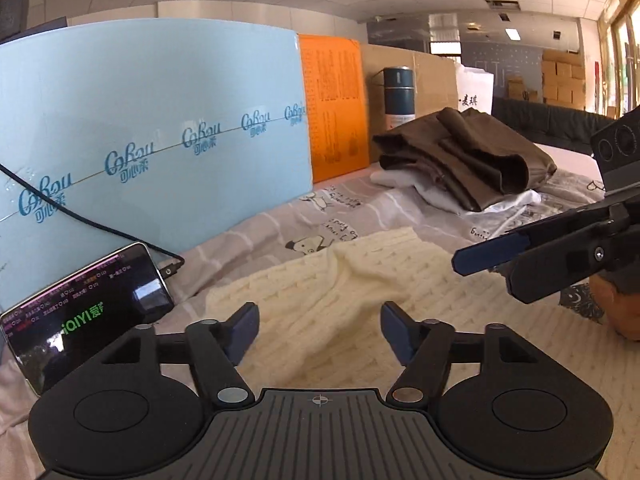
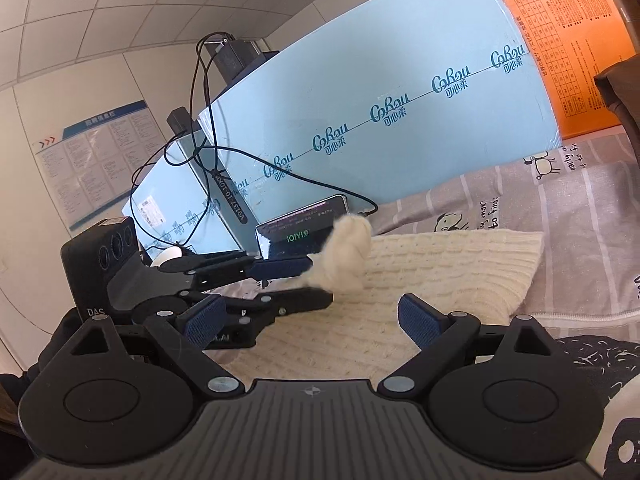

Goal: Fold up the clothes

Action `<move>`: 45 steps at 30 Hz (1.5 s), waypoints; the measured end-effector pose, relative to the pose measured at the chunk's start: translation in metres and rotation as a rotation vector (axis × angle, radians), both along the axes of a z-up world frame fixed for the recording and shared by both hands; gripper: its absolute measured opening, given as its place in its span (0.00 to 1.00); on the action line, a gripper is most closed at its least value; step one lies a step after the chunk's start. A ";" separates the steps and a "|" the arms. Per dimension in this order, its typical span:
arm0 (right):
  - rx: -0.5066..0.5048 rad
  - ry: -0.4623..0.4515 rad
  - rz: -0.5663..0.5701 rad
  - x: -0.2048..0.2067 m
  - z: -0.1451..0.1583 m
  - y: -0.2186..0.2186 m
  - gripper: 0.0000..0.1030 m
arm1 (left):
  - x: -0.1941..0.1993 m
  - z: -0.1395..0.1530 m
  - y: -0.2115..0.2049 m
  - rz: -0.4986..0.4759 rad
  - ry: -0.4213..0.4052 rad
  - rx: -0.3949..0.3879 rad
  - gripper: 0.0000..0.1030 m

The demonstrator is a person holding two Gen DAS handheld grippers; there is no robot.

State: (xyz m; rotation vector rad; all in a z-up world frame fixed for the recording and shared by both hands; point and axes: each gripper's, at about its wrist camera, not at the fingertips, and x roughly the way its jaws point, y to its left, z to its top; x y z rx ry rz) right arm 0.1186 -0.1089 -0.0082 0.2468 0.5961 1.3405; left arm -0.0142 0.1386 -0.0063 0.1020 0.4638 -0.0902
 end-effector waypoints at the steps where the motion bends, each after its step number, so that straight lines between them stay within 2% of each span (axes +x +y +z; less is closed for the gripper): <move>1: 0.001 -0.002 -0.006 0.000 0.000 0.000 0.91 | -0.005 0.002 0.002 -0.026 -0.019 -0.026 0.78; 3: -0.005 -0.001 -0.016 0.000 0.000 0.000 0.91 | -0.014 0.007 0.007 -0.068 -0.067 -0.094 0.81; 4: -0.009 -0.001 -0.021 0.001 0.000 0.000 0.91 | -0.016 0.008 0.011 -0.044 -0.082 -0.110 0.86; 5: -0.014 0.000 -0.027 0.001 0.000 0.000 0.91 | -0.017 0.009 0.014 0.005 -0.092 -0.105 0.86; 7: -0.028 -0.001 -0.040 0.001 -0.001 0.001 0.91 | -0.010 0.005 0.018 0.142 -0.071 -0.038 0.86; 10: -0.044 0.001 -0.048 0.002 -0.003 0.003 0.91 | 0.006 -0.009 0.023 0.274 0.029 0.065 0.86; 13: -0.058 0.005 -0.051 0.002 -0.004 0.004 0.94 | 0.012 -0.017 0.027 0.282 0.067 0.041 0.86; 16: -0.065 0.007 -0.050 0.002 -0.005 0.006 0.97 | 0.001 -0.009 0.027 0.277 0.020 0.039 0.87; 18: -0.065 0.006 -0.044 0.002 -0.005 0.006 0.99 | -0.011 0.002 0.021 0.256 -0.022 0.046 0.87; 23: -0.031 -0.020 -0.037 -0.001 -0.001 0.002 1.00 | -0.053 0.025 -0.010 0.140 -0.136 0.087 0.97; 29: 0.015 -0.156 -0.018 -0.022 0.012 -0.009 1.00 | -0.116 0.032 -0.045 0.043 -0.207 0.143 1.00; 33: -0.008 -0.320 0.042 -0.058 0.020 -0.026 1.00 | -0.154 0.025 -0.067 0.020 -0.170 0.187 1.00; 37: -0.057 -0.437 0.153 -0.094 0.021 -0.048 1.00 | -0.178 0.012 -0.084 -0.061 -0.093 0.197 1.00; 42: -0.175 -0.491 0.249 -0.126 0.021 -0.071 1.00 | -0.190 -0.006 -0.105 -0.184 0.017 0.317 1.00; 45: -0.238 -0.505 0.295 -0.144 0.019 -0.083 1.00 | -0.186 -0.018 -0.108 -0.148 0.047 0.379 1.00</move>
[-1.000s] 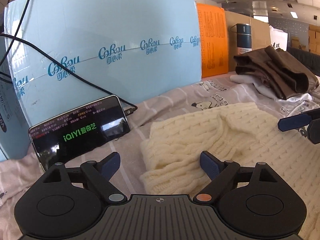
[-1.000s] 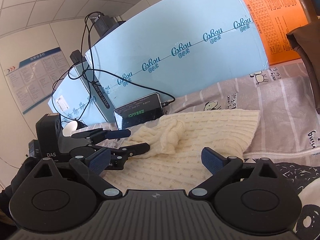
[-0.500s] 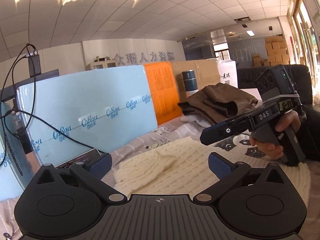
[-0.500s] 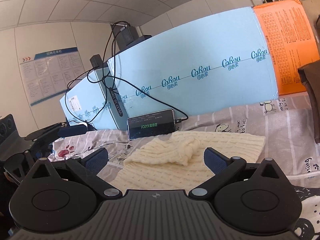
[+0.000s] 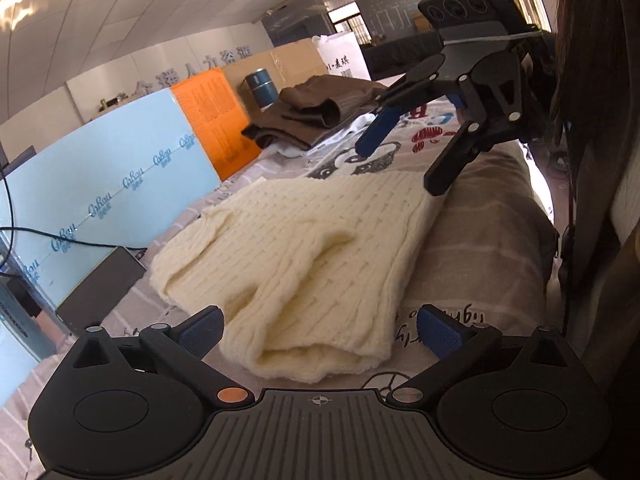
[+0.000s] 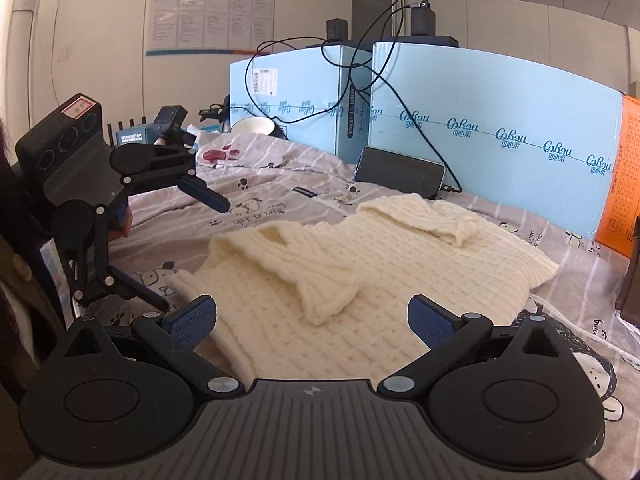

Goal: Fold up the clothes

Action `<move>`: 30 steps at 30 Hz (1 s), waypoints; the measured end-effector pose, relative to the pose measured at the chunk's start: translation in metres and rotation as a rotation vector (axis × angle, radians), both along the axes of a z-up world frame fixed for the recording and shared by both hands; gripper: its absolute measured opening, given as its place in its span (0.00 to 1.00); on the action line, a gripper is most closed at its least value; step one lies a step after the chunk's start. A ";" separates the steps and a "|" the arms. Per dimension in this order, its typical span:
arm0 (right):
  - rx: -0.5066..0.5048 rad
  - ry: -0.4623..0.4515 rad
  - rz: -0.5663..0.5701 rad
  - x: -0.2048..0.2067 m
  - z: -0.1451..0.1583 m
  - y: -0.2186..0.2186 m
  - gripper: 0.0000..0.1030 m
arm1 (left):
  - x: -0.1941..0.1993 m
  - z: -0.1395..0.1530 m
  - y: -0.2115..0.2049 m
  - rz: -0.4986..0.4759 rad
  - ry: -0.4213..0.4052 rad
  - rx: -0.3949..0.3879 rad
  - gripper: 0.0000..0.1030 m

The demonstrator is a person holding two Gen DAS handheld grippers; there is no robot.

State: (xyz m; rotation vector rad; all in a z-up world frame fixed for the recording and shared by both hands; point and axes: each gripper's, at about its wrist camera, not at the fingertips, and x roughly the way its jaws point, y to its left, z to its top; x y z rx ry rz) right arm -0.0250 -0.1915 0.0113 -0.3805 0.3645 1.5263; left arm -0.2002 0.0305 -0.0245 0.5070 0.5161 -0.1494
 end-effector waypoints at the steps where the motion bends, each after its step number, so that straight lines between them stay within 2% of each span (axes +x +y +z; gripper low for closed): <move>1: -0.020 -0.001 0.001 -0.005 -0.002 -0.003 1.00 | 0.003 -0.003 0.000 0.021 -0.001 0.015 1.00; 4: -0.115 -0.044 -0.046 -0.013 -0.013 -0.004 1.00 | 0.011 -0.007 0.000 0.070 -0.009 0.052 1.00; 7: -0.193 -0.173 -0.142 -0.020 -0.025 -0.002 1.00 | 0.017 -0.010 -0.008 0.081 -0.048 0.155 1.00; 10: -0.156 -0.232 -0.157 -0.021 -0.025 0.000 1.00 | 0.024 -0.010 -0.013 0.103 -0.115 0.260 1.00; 12: -0.143 -0.305 -0.144 -0.022 -0.027 0.004 0.97 | 0.027 -0.010 -0.010 0.110 -0.137 0.281 1.00; 14: -0.130 -0.339 -0.118 -0.021 -0.029 0.005 0.93 | 0.028 -0.010 -0.006 0.111 -0.124 0.272 0.97; 15: -0.124 -0.348 -0.103 -0.019 -0.029 0.004 0.85 | 0.028 -0.009 -0.004 0.112 -0.107 0.258 0.93; 16: -0.119 -0.356 -0.088 -0.018 -0.029 0.004 0.67 | 0.027 -0.008 -0.004 0.108 -0.088 0.241 0.80; 17: -0.110 -0.362 -0.070 -0.017 -0.029 0.004 0.57 | 0.025 -0.006 -0.005 0.098 -0.084 0.230 0.60; 18: -0.096 -0.363 -0.046 -0.019 -0.027 0.003 0.38 | 0.023 -0.005 -0.009 0.088 -0.090 0.229 0.49; 19: -0.082 -0.369 -0.022 -0.022 -0.025 0.002 0.25 | 0.023 -0.004 -0.012 0.085 -0.103 0.235 0.32; 20: -0.066 -0.384 -0.001 -0.024 -0.023 0.001 0.20 | 0.025 -0.003 -0.012 0.089 -0.119 0.242 0.23; 24: 0.054 -0.446 -0.019 -0.024 -0.008 0.001 0.15 | 0.034 0.006 -0.008 0.118 -0.205 0.264 0.22; 27: 0.171 -0.507 -0.086 -0.019 0.004 0.003 0.15 | 0.044 0.019 -0.005 0.148 -0.300 0.289 0.22; 30: 0.284 -0.564 -0.168 -0.007 0.014 0.012 0.15 | 0.062 0.033 0.002 0.200 -0.411 0.273 0.22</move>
